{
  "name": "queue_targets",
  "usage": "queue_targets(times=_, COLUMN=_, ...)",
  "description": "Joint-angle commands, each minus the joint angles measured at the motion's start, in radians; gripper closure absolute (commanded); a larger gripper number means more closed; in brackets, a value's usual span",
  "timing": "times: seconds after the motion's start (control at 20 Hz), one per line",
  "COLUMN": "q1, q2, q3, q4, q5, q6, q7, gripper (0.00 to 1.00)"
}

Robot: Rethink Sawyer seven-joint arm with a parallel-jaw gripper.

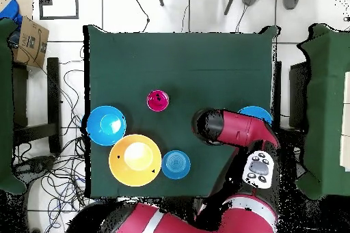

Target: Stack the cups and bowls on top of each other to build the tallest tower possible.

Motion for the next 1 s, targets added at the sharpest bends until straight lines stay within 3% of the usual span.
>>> queue_targets(times=0.05, q1=0.009, q2=0.010, q3=0.131, q4=0.038, q5=0.008, q6=0.115, q7=0.035, gripper=0.00)
queue_targets(times=1.0, q1=0.001, q2=-0.004, q3=0.166, q4=0.084, q5=0.073, q6=0.150, q7=0.084, gripper=0.00)
